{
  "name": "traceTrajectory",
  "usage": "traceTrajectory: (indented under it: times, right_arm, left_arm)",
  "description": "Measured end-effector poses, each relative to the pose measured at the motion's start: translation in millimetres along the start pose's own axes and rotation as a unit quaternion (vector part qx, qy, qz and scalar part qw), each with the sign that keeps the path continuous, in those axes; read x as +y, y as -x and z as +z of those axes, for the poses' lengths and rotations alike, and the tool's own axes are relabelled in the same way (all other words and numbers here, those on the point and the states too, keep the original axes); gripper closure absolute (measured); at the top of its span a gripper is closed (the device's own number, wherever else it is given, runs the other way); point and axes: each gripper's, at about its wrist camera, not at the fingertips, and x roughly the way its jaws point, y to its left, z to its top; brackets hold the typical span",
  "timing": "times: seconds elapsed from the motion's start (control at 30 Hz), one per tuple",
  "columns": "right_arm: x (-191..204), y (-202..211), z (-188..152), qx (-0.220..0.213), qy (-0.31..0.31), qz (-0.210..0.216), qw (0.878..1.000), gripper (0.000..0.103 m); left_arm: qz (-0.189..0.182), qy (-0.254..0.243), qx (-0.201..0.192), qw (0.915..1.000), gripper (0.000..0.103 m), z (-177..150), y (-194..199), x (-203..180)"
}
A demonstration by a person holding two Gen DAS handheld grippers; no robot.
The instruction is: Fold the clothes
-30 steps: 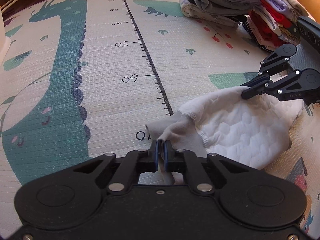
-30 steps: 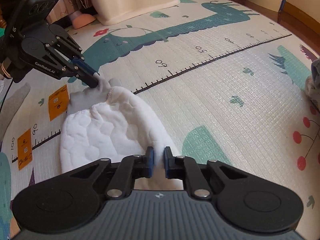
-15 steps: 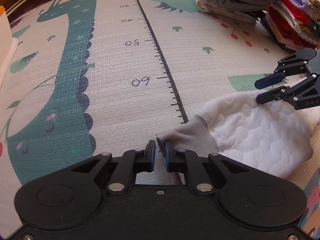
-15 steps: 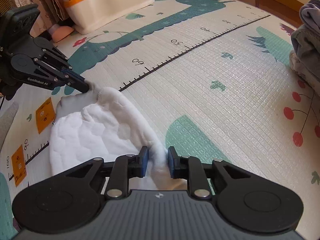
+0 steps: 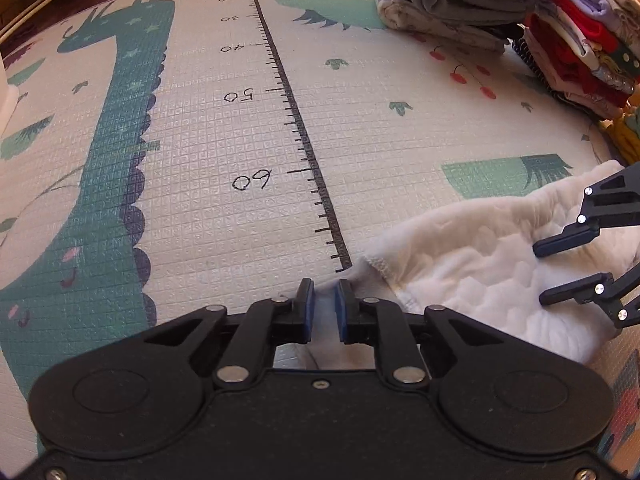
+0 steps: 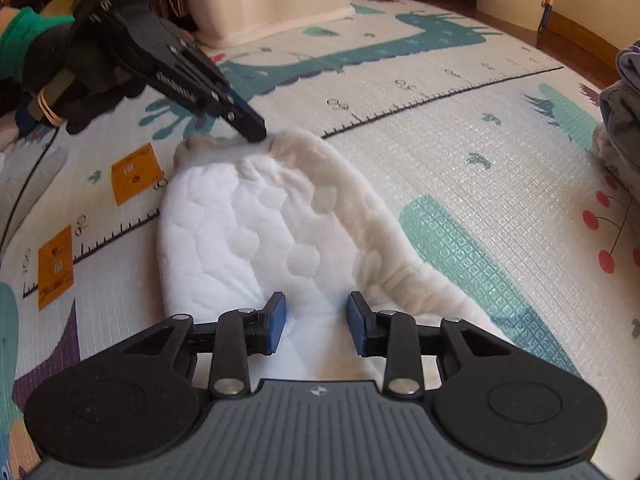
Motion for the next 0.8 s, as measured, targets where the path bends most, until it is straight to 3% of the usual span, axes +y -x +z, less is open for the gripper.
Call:
traceTrajectory:
  times: [0.07, 0.13, 0.2, 0.27, 0.4, 0.5, 0.6, 0.63, 0.67, 0.8]
  right_arm:
    - [5.4, 6.5, 3.5, 0.002, 0.001, -0.013, 1.000, 0.068]
    - [12.3, 23.3, 4.4, -0.027, 0.003, -0.011, 1.000, 0.068]
    - [23.5, 36.4, 1.8, -0.049, 0.026, -0.005, 0.998, 0.068]
    - [34.5, 40.7, -5.6, -0.056, 0.051, 0.004, 0.997, 0.068]
    - [34.1, 10.8, -19.7, 0.011, 0.041, -0.002, 0.999, 0.066]
    - [32.6, 11.4, -18.6, -0.002, 0.037, 0.004, 0.999, 0.066]
    - [28.9, 32.1, -12.4, -0.029, 0.001, 0.010, 1.000, 0.065]
    - [25.5, 37.2, -11.5, -0.038, -0.006, 0.004, 0.999, 0.065]
    - [20.4, 39.7, -11.4, -0.046, -0.013, -0.004, 0.999, 0.065]
    - [-16.5, 22.1, -16.7, -0.028, -0.071, -0.018, 0.997, 0.064]
  left_arm:
    - [-0.006, -0.011, -0.028, 0.9995, 0.090, 0.0, 21.2, -7.8]
    - [-0.042, -0.031, -0.053, 0.9973, 0.090, -3.9, 42.8, -20.3]
    - [-0.085, -0.050, -0.050, 0.9939, 0.090, -11.0, 50.5, -35.9]
    - [-0.103, -0.076, -0.032, 0.9913, 0.089, -23.4, 41.6, -53.3]
    - [-0.064, -0.129, -0.014, 0.9894, 0.084, -43.8, 7.5, -71.8]
    - [-0.069, -0.119, -0.014, 0.9904, 0.083, -39.7, 21.9, -77.6]
    - [-0.091, -0.128, -0.038, 0.9869, 0.070, -46.1, 43.4, -86.2]
    - [-0.085, -0.112, -0.035, 0.9895, 0.060, -43.9, 47.5, -83.0]
    - [-0.079, -0.096, -0.032, 0.9918, 0.056, -41.7, 51.7, -79.7]
    - [-0.055, -0.031, -0.021, 0.9978, 0.056, -33.0, 68.4, -66.8]
